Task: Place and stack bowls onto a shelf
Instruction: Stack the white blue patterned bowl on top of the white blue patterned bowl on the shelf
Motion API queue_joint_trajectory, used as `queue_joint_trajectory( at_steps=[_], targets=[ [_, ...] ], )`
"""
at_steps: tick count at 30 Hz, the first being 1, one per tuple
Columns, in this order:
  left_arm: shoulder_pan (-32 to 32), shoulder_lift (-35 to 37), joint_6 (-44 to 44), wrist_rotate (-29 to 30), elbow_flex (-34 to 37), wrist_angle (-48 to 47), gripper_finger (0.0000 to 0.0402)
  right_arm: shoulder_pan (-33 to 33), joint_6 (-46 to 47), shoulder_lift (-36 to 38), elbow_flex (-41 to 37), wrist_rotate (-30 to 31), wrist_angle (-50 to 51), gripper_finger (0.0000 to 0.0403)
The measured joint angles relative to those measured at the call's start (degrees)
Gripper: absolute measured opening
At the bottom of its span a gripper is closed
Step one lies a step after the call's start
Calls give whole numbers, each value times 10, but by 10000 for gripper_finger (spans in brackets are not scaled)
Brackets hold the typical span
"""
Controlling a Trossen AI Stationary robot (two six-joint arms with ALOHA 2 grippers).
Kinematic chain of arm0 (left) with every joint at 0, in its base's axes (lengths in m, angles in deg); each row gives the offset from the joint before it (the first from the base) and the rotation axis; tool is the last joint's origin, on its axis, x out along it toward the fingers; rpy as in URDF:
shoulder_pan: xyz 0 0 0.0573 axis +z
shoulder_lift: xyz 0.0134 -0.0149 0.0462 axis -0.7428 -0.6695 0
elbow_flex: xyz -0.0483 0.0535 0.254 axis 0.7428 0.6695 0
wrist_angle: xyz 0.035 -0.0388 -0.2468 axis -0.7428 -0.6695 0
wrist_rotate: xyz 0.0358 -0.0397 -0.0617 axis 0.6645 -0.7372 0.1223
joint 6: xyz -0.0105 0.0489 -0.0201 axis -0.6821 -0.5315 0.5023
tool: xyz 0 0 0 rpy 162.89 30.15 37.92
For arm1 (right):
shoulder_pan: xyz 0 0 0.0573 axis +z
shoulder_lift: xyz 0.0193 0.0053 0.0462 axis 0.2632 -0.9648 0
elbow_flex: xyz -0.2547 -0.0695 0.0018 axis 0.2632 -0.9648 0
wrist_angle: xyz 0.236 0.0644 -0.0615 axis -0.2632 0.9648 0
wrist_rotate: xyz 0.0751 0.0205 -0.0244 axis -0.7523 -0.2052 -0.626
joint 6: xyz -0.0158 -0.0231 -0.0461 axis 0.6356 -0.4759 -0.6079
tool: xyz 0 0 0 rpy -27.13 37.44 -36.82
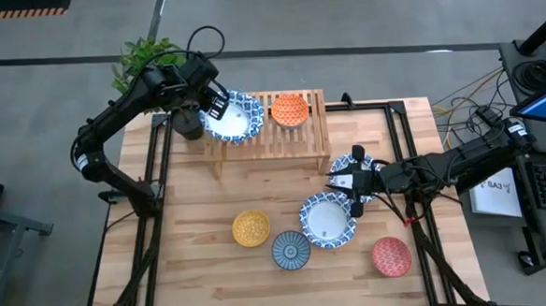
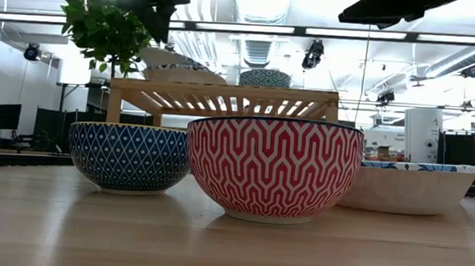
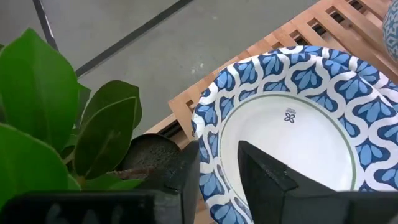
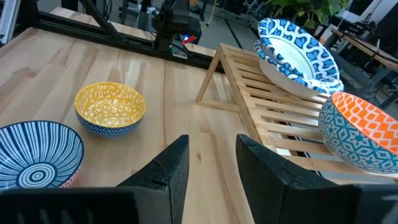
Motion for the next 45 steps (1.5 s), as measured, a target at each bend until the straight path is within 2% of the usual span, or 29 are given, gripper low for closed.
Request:
queue_joint_trajectory(
  at_steps=[6,11,13,24,33,45],
  targets=[
    [-5,0,-42,-10,0,0,126,0,0,0,0,0,0,121],
    [-26,0,-97,-134,0,-7,131,0,0,0,0,0,0,121],
    [-40,0,-99,-155,0,-10,131,0,0,0,0,0,0,121],
    [-104,0,-99,-156,1,-54,125,0,0,0,0,0,0,121],
    [-130,0,-99,-135,13,-77,122,0,5,0,0,0,0,121],
    [-129,0,-99,-135,91,-65,122,0,5,0,-1,0,0,121]
  ],
)
